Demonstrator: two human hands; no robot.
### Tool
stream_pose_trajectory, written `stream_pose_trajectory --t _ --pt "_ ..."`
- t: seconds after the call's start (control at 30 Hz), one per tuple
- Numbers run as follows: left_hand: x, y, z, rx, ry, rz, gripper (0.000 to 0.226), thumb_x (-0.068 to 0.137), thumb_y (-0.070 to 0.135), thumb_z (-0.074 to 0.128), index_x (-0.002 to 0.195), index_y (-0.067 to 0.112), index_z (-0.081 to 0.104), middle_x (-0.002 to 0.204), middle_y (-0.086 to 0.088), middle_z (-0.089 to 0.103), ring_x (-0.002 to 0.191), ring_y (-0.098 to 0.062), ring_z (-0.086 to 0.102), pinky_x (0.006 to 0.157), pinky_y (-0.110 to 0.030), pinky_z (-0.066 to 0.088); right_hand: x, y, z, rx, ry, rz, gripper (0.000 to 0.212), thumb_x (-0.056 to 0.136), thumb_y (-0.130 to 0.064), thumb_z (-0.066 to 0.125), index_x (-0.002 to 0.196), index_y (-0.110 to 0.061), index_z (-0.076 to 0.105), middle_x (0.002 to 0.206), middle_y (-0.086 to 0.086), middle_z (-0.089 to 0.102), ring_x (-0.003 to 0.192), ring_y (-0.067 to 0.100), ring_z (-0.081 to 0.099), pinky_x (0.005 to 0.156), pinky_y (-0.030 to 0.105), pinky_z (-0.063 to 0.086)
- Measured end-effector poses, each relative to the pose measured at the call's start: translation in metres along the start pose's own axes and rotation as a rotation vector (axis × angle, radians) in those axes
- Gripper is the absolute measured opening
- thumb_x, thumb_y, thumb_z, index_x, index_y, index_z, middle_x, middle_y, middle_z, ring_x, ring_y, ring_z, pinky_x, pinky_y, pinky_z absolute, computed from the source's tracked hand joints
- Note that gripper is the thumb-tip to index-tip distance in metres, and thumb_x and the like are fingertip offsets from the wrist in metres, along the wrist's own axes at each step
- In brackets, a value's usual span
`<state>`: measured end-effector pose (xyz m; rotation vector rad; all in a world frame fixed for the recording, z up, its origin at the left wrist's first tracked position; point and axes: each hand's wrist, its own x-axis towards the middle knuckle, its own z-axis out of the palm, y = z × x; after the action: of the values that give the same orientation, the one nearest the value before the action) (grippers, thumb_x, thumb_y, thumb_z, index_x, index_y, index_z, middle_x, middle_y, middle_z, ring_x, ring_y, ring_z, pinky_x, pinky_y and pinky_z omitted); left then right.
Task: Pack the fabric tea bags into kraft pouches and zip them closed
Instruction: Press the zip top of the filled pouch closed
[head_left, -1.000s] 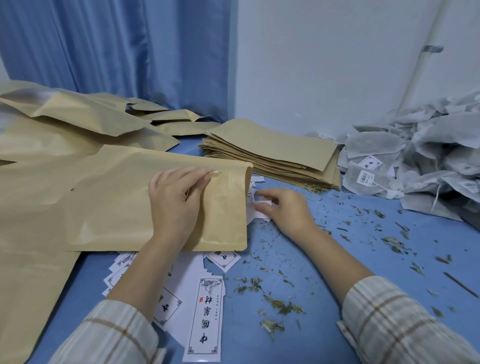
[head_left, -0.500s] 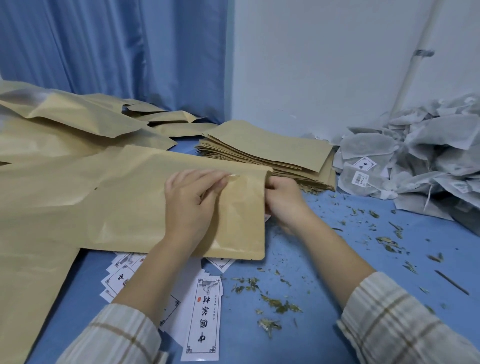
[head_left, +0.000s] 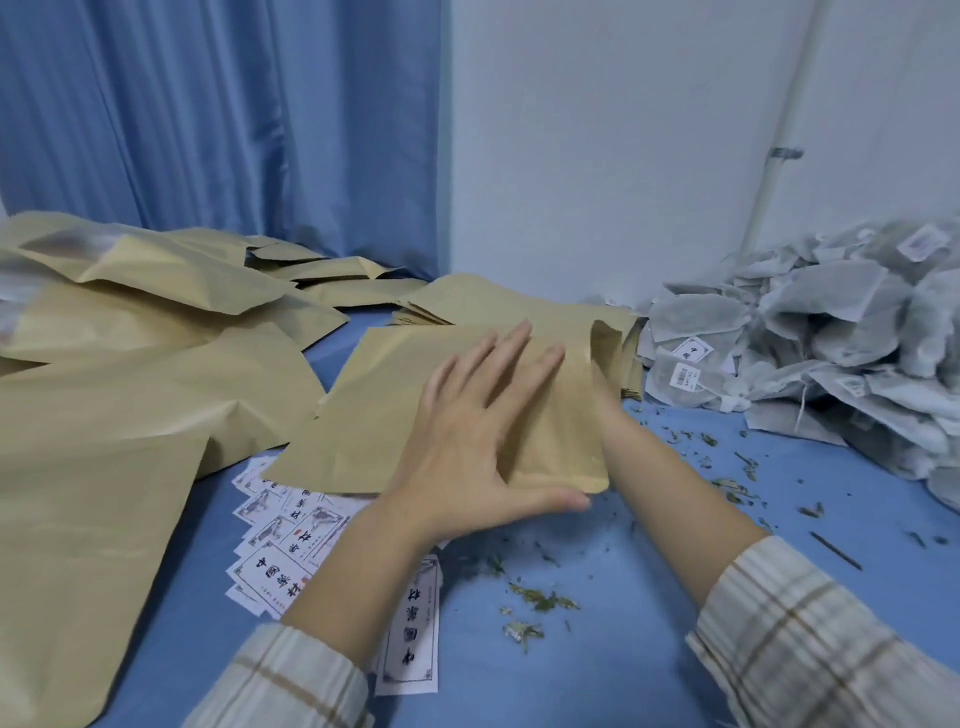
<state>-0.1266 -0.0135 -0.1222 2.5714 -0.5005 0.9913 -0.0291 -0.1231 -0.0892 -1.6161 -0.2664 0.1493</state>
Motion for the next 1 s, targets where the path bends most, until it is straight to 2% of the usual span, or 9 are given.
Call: stream_pose_trajectory --t 0.1,0.17,0.23,0.37,0.53,0.63,0.8,0.9,1.0 --pt "0.01 0.012 0.001 0.087 0.009 -0.012 0.108 0.067 0.054 0.069 0.146 0.038 -0.003 0.158 0.005 0.001 0.146 -0.019 0.006 0.115 -0.047 0.015 -0.007 -0.024 -0.011 0.01 0.071 0.034 0.028 0.101 -0.017 0.032 0.085 -0.014 0.055 0.073 -0.004 0.049 0.062 0.005 0.051 0.042 0.003 0.034" --pt "0.021 0.022 0.0 0.043 0.039 -0.038 0.109 0.069 0.023 0.072 0.145 0.03 -0.005 0.158 -0.001 0.0 0.146 -0.023 0.006 0.115 -0.046 0.017 -0.014 -0.042 -0.02 -0.076 0.047 0.045 0.03 0.099 -0.023 0.038 0.122 -0.007 0.049 0.095 0.003 0.055 0.088 0.016 0.054 0.066 0.012 0.037" --pt "0.03 0.032 -0.002 -0.032 0.041 -0.031 0.105 0.072 0.006 0.067 0.145 0.023 -0.006 0.158 -0.006 -0.001 0.146 -0.023 0.002 0.117 -0.042 0.015 -0.021 -0.058 -0.025 -0.195 -0.01 0.085 0.045 0.094 -0.026 0.046 0.132 -0.002 0.04 0.109 0.009 0.054 0.101 0.023 0.052 0.076 0.025 0.035" --pt "0.049 0.039 -0.019 -0.225 0.091 -0.082 0.092 0.079 -0.001 0.061 0.148 0.022 0.004 0.156 0.002 0.013 0.144 -0.009 0.011 0.116 -0.021 0.012 -0.043 -0.101 -0.045 -0.56 -0.075 -0.161 0.031 0.086 -0.032 0.055 0.095 -0.004 0.066 0.083 0.003 0.059 0.079 0.017 0.054 0.072 0.03 0.04" --pt "0.078 0.041 -0.051 -0.538 0.32 -0.262 0.051 0.091 0.001 0.052 0.122 0.042 0.051 0.113 0.032 0.056 0.104 0.02 0.048 0.087 0.0 0.035 -0.049 -0.145 -0.097 -1.029 0.111 -0.733 0.026 0.092 -0.021 0.047 0.093 -0.017 0.072 0.105 -0.003 0.065 0.106 0.015 0.05 0.077 0.016 0.028" --pt "0.098 0.041 -0.064 -0.67 0.339 -0.338 0.033 0.094 0.008 0.054 0.092 0.04 0.06 0.08 0.036 0.065 0.079 0.018 0.057 0.069 -0.002 0.041 -0.044 -0.151 -0.126 -1.016 0.153 -0.781 0.033 0.089 -0.007 0.041 0.094 -0.017 0.072 0.118 -0.004 0.058 0.117 0.014 0.042 0.085 0.011 0.022" --pt "0.128 0.043 -0.08 -1.037 0.264 -0.391 0.015 0.088 0.006 0.06 0.091 0.018 0.068 0.082 0.01 0.074 0.076 -0.005 0.069 0.063 -0.016 0.052 -0.036 -0.164 -0.151 -0.8 0.227 -0.85 0.036 0.079 0.001 0.048 0.094 -0.025 0.069 0.119 -0.011 0.045 0.115 0.008 0.044 0.093 0.015 0.03" --pt "0.14 0.037 -0.08 -1.163 0.189 -0.455 0.014 0.078 0.012 0.067 0.092 0.012 0.07 0.091 -0.003 0.074 0.083 -0.018 0.07 0.073 -0.029 0.056 -0.033 -0.173 -0.168 -0.456 0.013 -0.679 0.039 0.081 -0.003 0.058 0.103 -0.034 0.063 0.119 -0.014 0.051 0.108 -0.004 0.051 0.097 0.022 0.042" --pt "0.146 0.035 -0.071 -1.309 0.146 -0.498 0.031 0.068 0.016 0.068 0.098 0.008 0.068 0.095 -0.008 0.073 0.084 -0.021 0.07 0.07 -0.031 0.056 -0.033 -0.164 -0.181 -0.06 -0.189 -0.439 0.038 0.078 -0.032 0.07 0.115 -0.028 0.06 0.105 -0.002 0.069 0.093 0.011 0.065 0.081 0.028 0.053"
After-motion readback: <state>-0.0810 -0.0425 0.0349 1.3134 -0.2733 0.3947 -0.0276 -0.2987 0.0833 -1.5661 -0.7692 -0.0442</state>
